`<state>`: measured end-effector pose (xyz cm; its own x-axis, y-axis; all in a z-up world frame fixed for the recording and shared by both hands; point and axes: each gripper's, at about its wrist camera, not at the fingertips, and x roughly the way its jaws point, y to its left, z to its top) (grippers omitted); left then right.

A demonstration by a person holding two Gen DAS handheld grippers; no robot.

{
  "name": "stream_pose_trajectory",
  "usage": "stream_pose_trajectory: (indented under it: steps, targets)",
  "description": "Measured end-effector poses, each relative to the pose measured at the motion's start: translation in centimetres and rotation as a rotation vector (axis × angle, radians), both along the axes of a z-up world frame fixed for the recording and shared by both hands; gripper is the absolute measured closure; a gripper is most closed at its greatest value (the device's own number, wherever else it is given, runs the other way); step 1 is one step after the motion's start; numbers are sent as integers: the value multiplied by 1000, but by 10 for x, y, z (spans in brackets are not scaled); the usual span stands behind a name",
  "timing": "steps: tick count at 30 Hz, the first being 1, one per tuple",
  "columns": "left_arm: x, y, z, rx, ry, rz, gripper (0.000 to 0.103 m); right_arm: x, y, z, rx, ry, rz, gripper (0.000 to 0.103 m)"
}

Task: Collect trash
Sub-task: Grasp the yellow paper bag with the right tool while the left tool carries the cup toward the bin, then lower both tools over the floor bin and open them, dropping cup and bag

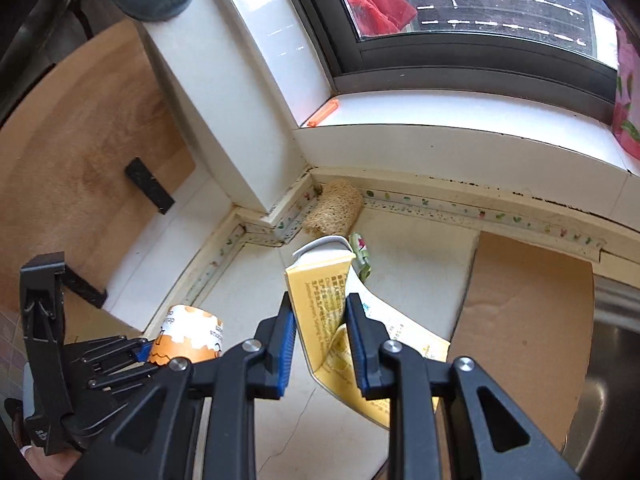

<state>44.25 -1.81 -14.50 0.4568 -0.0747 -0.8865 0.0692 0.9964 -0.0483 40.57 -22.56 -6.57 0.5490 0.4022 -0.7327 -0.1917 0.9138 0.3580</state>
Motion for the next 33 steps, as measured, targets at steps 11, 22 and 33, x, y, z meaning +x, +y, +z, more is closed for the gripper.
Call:
stream_pose_trajectory:
  steps: [11, 22, 33]
  targets:
    - [-135, 21, 56, 4, -76, -83, 91, -153, 34, 57, 54, -64, -8, 79]
    - [-289, 58, 81, -29, -117, -140, 91, -293, 96, 67, 29, -72, -23, 79]
    - [-395, 65, 23, -31, -70, -185, 91, -398, 120, 2, 18, 109, -50, 79]
